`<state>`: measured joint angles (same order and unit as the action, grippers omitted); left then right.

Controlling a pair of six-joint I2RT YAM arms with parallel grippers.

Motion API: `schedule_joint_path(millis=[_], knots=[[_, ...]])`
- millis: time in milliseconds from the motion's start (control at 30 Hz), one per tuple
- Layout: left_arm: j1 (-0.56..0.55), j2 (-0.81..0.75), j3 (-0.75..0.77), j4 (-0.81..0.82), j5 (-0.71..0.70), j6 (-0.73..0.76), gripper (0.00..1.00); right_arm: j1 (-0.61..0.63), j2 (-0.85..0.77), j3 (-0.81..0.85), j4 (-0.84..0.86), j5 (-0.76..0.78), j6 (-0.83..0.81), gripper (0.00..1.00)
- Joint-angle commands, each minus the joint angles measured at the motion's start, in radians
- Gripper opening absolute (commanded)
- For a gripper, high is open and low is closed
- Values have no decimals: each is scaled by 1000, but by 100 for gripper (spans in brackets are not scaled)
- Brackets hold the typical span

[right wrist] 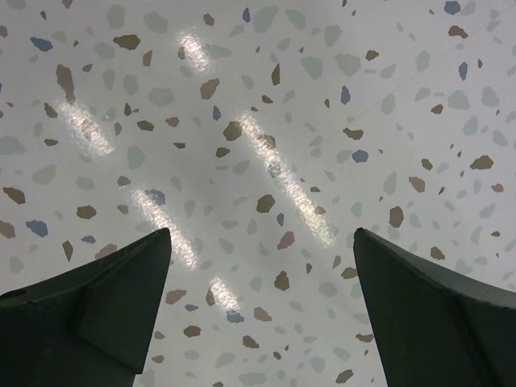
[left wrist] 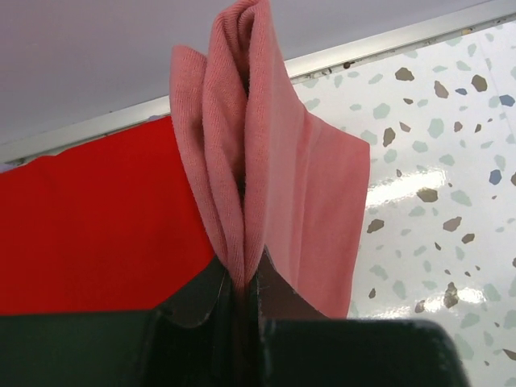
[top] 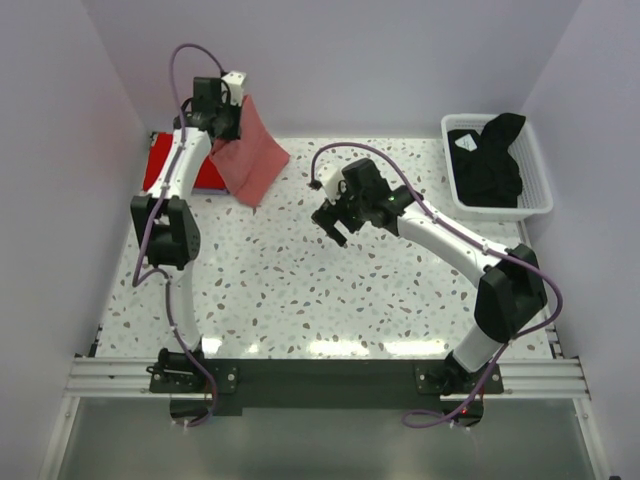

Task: Fold and stack the t-shirts
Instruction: Neatly place the folded tshirt to the corner

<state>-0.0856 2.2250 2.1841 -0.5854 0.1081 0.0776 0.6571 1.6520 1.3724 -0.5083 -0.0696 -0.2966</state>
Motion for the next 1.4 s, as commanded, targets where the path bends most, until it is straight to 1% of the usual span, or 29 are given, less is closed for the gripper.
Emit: schedule_joint_path(millis=[0,233,433,767,1100,1367], knots=[[4,-62,22,73,-10,65,0,-1,11,45,-10,4,-7,99],[6,-120,34,90,-15,59,0,-1,26,70,-24,1,-3,99],[6,-137,62,76,-19,41,0,-1,32,71,-36,-12,-1,99],[6,-180,40,90,-8,18,0,1,23,65,-47,-18,-7,99],[6,-189,75,82,-18,-2,0,1,12,45,-49,-15,-7,99],[7,-205,86,72,-22,7,0,1,31,63,-56,-16,2,99]])
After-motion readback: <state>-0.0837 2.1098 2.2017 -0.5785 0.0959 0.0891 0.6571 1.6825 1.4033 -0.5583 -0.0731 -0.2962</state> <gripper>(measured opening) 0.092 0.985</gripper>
